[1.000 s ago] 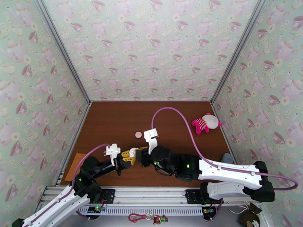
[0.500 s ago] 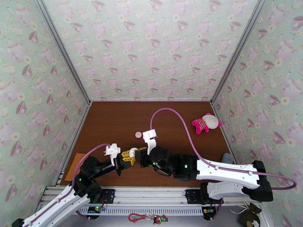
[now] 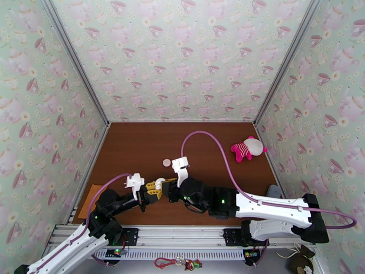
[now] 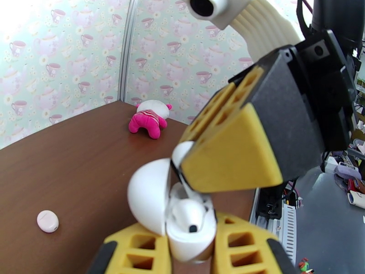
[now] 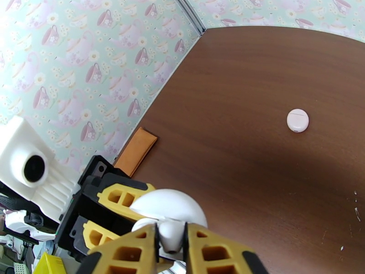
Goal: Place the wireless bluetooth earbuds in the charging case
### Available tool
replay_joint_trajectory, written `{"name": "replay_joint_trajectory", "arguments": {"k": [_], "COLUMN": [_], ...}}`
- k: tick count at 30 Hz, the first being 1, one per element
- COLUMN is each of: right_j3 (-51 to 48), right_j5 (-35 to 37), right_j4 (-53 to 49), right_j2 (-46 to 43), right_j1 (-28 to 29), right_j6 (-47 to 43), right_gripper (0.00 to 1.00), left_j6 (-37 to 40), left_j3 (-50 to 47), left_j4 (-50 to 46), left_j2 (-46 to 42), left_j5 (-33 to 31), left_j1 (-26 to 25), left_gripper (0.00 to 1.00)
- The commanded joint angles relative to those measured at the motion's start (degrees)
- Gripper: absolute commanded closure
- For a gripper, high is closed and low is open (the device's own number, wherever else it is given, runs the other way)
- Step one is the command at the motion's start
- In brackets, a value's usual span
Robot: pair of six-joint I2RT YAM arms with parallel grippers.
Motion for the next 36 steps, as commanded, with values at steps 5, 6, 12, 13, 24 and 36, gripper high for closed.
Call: {"name": "replay_joint_trajectory", "arguments": {"k": [5, 6, 12, 13, 24, 36], "right_j3": [-1.32, -1.40, -2.02, -2.16, -2.12, -0.29], "right_j5": [-0.51, -0.43, -0.45, -0.47, -0.60, 0.29], "right_j4": [1.48, 1.40, 1.40, 1.52, 1.23, -1.74], "right_j2": [0.29, 0.21, -0.08, -0.17, 0.51, 1.96], "right_j1": [1.37, 1.44, 1.55, 1.56, 1.82, 1.81], "right_j6": [0.88, 0.89, 0.87, 0.88, 0.87, 1.66], "right_gripper": [0.79, 0.79, 0.79, 0.79, 0.78, 0.71], "left_j6": [-0.06, -0.02, 0.20, 0.12, -0.10, -0.28], "left_j3": [0.12, 0.14, 0.16, 0.12, 0.11, 0.07], "left_j4": [1.30, 1.32, 1.23, 1.30, 1.58, 1.58], "left_j2": [-1.20, -1.35, -1.95, -2.02, -2.52, -2.79], "left_j5": [-1.40, -1.48, -2.21, -2.41, -3.32, -2.49], "left_j1": [0.36, 0.43, 0.45, 0.52, 0.86, 0.89], "left_gripper": [1.00, 1.00, 1.00, 1.00, 1.00, 1.00]}}
